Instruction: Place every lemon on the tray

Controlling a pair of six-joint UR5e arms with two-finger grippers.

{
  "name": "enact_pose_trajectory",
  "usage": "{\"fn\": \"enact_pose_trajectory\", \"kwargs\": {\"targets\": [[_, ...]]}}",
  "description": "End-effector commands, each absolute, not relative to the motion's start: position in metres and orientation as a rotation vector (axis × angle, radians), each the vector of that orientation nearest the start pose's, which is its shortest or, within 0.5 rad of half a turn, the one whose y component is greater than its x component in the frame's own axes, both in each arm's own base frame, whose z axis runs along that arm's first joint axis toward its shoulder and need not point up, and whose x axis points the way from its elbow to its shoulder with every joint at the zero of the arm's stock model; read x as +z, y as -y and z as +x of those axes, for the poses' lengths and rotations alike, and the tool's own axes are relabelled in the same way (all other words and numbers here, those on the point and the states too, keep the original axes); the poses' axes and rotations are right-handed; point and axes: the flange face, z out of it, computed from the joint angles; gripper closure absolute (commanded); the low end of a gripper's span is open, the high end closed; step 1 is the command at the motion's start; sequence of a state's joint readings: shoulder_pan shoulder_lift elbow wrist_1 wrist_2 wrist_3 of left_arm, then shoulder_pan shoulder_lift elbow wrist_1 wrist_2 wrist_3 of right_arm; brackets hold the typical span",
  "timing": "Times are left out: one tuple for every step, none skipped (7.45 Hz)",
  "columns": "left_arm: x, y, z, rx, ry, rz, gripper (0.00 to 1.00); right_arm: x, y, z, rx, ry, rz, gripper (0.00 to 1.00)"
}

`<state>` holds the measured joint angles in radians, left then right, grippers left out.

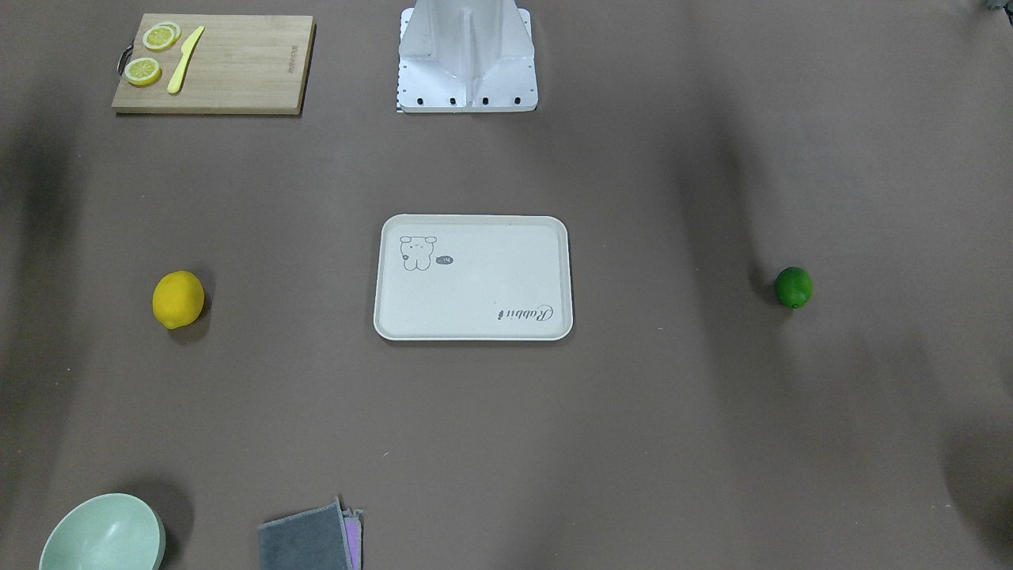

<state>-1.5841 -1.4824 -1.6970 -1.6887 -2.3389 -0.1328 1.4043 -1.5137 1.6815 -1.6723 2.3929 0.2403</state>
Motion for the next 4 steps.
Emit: {"fn": "enact_pose_trajectory", "kwargs": {"targets": [[0.591,0.499,-0.017,-0.090,-0.792,0.068,0.01,0.557,0.534,-0.096,-0.045,0.789,-0.122,0.01],[0.570,0.516,0.020,-0.078,-0.805,0.051,0.01,0.540,0.538,-0.130,-0.048,0.791,-0.139,0.01],[0.557,0.521,0.071,-0.019,-0.813,0.023,0.02,0.523,0.543,-0.158,-0.077,0.797,-0.138,0.01],[0.543,0.528,0.111,0.016,-0.818,0.005,0.02,0.506,0.545,-0.192,-0.096,0.801,-0.151,0.01]]}}
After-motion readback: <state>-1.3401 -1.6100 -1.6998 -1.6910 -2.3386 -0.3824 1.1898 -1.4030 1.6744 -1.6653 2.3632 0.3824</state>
